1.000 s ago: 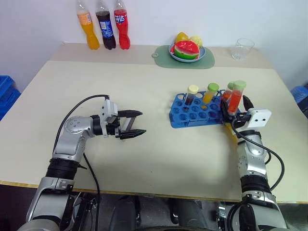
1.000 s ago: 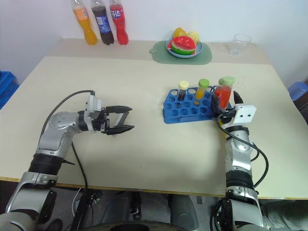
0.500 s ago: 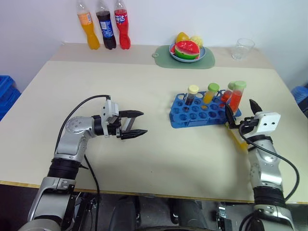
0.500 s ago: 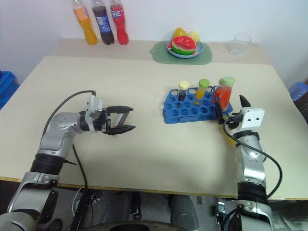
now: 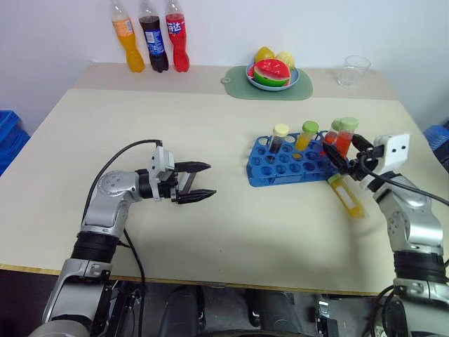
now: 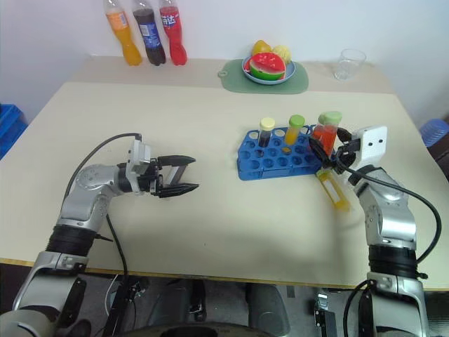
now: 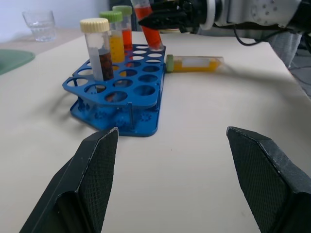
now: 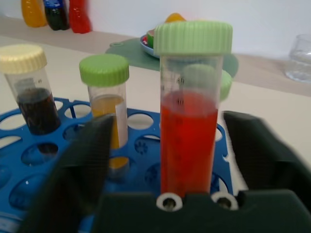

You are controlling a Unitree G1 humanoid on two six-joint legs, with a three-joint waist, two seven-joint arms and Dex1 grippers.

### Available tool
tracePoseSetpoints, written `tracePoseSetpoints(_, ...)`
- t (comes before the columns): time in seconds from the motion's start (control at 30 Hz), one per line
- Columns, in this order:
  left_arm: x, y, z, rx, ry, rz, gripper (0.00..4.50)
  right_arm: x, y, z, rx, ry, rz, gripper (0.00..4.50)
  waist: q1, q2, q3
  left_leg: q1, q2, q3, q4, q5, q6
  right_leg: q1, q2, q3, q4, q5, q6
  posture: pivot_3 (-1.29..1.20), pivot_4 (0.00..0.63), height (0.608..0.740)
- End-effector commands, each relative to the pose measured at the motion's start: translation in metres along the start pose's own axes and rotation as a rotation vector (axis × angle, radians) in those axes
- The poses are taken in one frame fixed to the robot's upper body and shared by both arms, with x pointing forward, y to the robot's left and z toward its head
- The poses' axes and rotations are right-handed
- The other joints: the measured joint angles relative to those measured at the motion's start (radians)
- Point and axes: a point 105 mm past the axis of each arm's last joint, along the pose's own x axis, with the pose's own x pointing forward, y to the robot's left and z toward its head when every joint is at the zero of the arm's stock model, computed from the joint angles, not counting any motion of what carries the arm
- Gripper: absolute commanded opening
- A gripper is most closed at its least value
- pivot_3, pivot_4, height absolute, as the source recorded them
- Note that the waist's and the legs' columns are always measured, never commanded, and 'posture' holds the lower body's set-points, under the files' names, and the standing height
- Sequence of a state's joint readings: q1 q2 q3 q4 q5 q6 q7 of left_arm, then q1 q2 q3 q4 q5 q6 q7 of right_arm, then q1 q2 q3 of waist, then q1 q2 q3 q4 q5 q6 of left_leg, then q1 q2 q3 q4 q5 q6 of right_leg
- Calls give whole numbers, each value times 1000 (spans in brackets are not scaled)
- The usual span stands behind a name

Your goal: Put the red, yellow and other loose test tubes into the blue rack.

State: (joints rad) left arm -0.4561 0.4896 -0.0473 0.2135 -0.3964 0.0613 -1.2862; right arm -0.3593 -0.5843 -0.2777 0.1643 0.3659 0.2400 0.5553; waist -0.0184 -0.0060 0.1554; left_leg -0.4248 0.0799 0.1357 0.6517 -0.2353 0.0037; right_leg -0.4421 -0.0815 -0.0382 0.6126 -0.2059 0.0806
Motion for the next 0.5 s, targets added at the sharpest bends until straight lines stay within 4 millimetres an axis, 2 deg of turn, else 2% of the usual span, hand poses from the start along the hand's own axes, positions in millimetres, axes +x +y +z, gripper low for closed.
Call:
tracePoseSetpoints(0.03, -5, 0, 7, 26, -9, 17, 3688, 1, -6, 10, -30, -7, 10, 1852, 1, 0, 0, 0, 0, 0, 0, 0, 0, 0, 0, 0, 0, 0, 0, 0, 150, 740)
tracePoseSetpoints(0.07, -6, -1, 7, 26, -8, 19, 3688, 1, -7, 10, -39, -5, 8, 1339, 1, 0, 0, 0, 0, 0, 0, 0, 0, 0, 0, 0, 0, 0, 0, 0, 150, 740)
tracePoseSetpoints(0.33, -9, -3, 7, 21, -3, 33, 3688, -2, -15, 11, -35, -24, -23, 1339, 2, 0, 0, 0, 0, 0, 0, 0, 0, 0, 0, 0, 0, 0, 0, 0, 150, 740)
tracePoseSetpoints(0.5, -8, -3, 7, 19, -5, 34, 3688, -10, -15, 5, -19, -39, -65, 1339, 5, 0, 0, 0, 0, 0, 0, 0, 0, 0, 0, 0, 0, 0, 0, 0, 150, 740)
